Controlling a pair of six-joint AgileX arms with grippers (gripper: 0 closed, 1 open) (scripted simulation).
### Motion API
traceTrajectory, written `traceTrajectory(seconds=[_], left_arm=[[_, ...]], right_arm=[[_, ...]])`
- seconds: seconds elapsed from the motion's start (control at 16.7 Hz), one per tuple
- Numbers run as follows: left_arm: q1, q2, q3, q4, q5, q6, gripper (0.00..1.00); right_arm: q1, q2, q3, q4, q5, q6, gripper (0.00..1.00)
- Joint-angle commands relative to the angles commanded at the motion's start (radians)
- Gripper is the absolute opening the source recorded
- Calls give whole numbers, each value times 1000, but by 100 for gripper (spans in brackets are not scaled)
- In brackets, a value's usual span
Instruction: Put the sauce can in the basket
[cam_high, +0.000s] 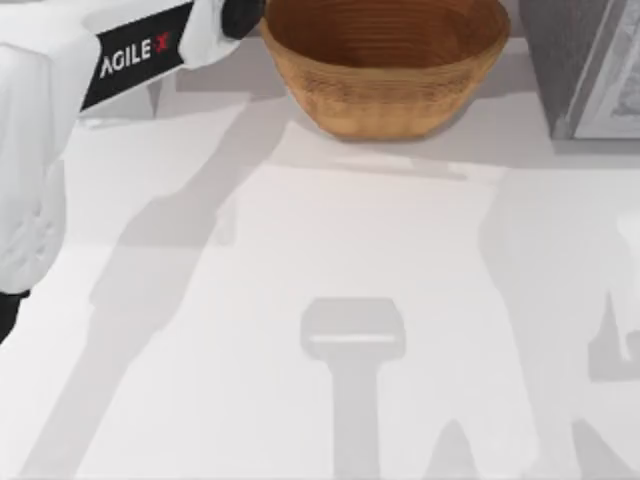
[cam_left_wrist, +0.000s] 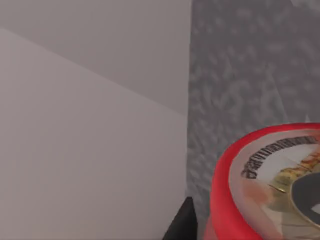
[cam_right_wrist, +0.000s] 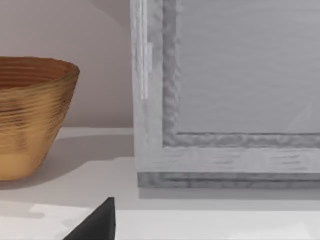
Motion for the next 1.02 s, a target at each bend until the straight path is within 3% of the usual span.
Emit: traceTrajectory(seconds=[0.42, 1.02], left_arm=[[-13, 65, 76, -17, -11, -2, 0], [-13, 65, 76, -17, -11, -2, 75]], right_arm=[[0, 0, 0, 0, 0, 0, 100], [0, 0, 0, 0, 0, 0, 100]])
